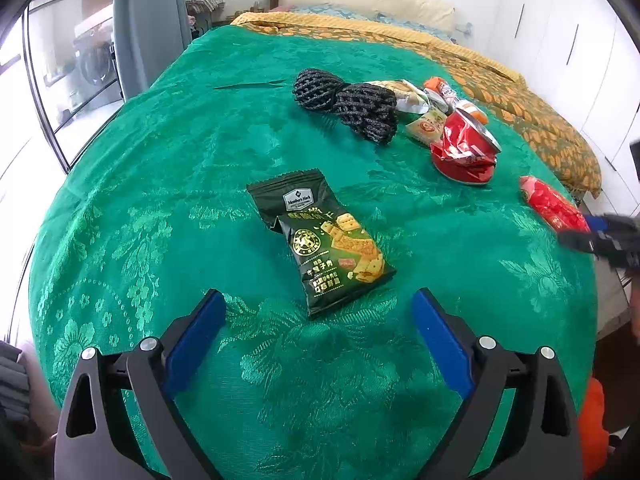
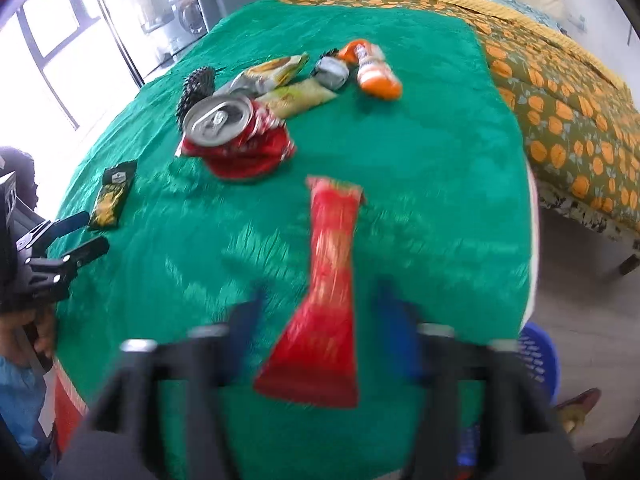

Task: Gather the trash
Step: 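Carry the green snack bag and red wrapper over the blue wastebasket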

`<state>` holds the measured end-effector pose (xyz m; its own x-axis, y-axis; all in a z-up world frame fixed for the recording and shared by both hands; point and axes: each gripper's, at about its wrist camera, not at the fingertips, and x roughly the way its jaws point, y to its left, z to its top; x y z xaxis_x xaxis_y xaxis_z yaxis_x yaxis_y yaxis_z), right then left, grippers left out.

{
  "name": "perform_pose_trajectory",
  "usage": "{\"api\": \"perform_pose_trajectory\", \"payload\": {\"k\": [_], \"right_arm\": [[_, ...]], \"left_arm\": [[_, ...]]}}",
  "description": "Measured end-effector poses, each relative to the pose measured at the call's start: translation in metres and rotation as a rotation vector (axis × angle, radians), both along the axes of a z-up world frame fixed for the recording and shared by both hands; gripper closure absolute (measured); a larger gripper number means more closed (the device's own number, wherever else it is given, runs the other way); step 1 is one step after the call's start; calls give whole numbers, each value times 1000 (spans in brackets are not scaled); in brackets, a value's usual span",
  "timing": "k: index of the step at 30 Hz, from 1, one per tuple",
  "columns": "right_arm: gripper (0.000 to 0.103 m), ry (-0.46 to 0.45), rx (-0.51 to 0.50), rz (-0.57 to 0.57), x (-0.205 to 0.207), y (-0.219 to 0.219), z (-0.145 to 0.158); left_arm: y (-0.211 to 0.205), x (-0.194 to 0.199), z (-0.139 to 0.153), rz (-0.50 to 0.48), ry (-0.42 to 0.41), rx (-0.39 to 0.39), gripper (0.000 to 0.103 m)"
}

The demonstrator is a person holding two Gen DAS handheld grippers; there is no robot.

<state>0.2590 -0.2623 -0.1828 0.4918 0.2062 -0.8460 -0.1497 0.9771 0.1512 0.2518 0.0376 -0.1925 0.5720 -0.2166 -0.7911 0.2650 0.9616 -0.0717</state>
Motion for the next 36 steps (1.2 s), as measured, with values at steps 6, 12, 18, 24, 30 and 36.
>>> {"api": "perform_pose_trajectory", "payload": {"k": [6, 12, 18, 24, 30, 36], "right_arm": [[25, -9, 39, -36, -23, -5, -12], [22, 3, 19, -41, -28, 1, -12], [20, 39, 70, -50, -19, -8, -10], [21, 25, 61, -16, 4, -12, 11], [41, 100, -41, 66, 35, 13, 13], [87, 124, -77, 58, 43, 14, 6]], "left_arm": [[-9, 2, -3, -12, 6, 56, 6], [-5, 1, -2, -5, 3, 24, 6], [6, 0, 2, -7, 6, -61, 6], [-5, 7, 10, -3, 20, -59, 6], [-17, 31, 4, 52, 51, 47, 6], [-22, 35, 5, 38, 41, 110, 58]]}}
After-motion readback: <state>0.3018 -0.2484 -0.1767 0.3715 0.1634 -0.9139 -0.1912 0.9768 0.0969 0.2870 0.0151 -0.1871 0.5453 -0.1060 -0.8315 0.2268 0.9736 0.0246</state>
